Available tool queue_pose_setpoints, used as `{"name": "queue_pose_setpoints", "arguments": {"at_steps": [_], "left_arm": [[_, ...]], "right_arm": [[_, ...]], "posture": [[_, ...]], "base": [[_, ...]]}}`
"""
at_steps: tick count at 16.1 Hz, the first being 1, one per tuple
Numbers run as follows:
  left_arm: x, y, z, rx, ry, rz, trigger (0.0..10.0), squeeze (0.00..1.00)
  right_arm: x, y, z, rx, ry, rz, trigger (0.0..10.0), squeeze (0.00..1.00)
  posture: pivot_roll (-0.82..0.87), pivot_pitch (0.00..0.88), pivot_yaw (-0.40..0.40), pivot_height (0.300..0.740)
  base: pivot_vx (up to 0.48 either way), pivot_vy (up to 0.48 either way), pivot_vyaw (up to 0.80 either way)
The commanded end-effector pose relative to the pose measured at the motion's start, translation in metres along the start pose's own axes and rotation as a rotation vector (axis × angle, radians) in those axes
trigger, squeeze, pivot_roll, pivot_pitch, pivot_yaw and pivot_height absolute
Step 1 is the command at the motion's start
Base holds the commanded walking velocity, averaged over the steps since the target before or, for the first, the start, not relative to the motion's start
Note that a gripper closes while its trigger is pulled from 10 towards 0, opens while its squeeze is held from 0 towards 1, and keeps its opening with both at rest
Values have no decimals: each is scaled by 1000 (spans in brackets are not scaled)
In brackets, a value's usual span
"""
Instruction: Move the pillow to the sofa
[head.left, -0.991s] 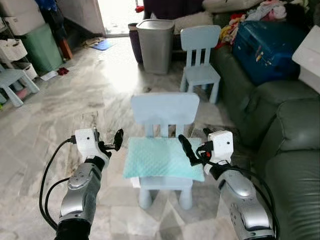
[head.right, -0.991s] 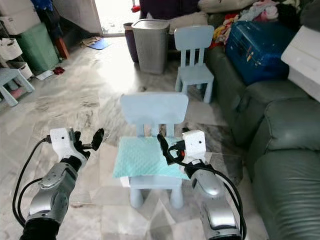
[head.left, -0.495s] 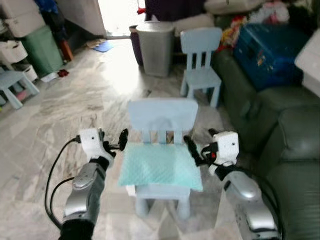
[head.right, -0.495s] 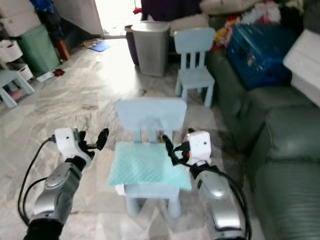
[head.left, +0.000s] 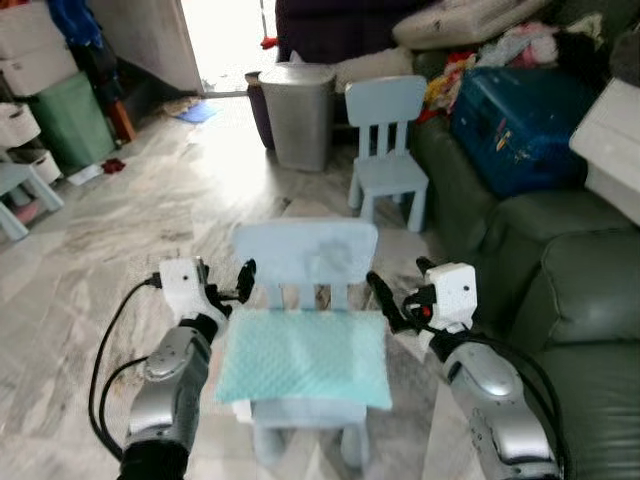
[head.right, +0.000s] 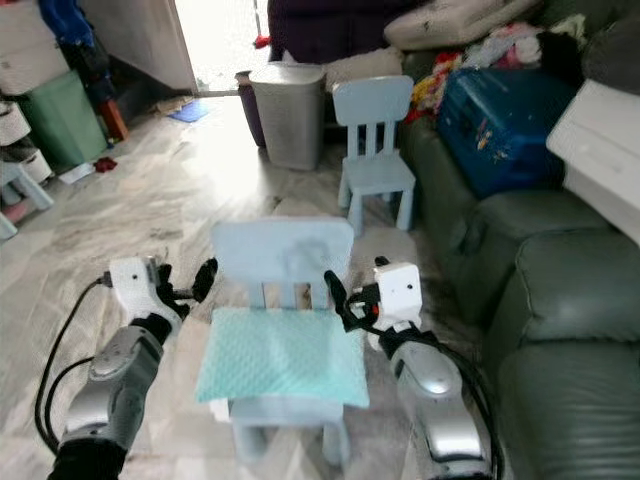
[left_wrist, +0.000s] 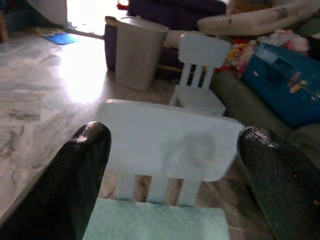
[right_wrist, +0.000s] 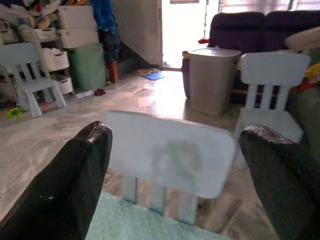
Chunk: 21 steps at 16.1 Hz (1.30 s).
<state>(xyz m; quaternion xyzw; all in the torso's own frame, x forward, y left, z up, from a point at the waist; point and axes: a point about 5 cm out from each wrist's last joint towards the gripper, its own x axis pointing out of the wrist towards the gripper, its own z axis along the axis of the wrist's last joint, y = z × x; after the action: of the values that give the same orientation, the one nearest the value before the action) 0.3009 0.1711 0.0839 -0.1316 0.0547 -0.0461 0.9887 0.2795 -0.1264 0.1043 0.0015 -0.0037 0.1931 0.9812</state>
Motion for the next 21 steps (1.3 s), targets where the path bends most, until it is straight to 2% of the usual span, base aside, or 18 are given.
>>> {"name": "queue_pose_setpoints", "arguments": {"at_steps": [1,3,11,18,21], "left_arm": [[1,4,7,2,-17,3,10000,0],[1,3,6,2,-17,6,10000,0],[0,4,6,8,-18,12,10000,0],[1,5,1,13,11,21,10000,0],[2,4,-12,33,88,1,10000,0]], "right_arm": [[4,5,4,-2,-18,21,10000,0],[4,5,4,-3,-18,22,10000,0],[4,5,3,-2,-15,23,10000,0],[4,6,3,-1,-15,23,10000,0],[2,6,2,-1,-11,22,10000,0]], "posture": [[-174,0,49,740],[-174,0,49,740],[-174,0,49,740],[-170,0,51,740],[-166,0,48,740]], "base": [[315,0,0],[311,0,0],[315,252,0],[0,0,0],[0,0,0]]}}
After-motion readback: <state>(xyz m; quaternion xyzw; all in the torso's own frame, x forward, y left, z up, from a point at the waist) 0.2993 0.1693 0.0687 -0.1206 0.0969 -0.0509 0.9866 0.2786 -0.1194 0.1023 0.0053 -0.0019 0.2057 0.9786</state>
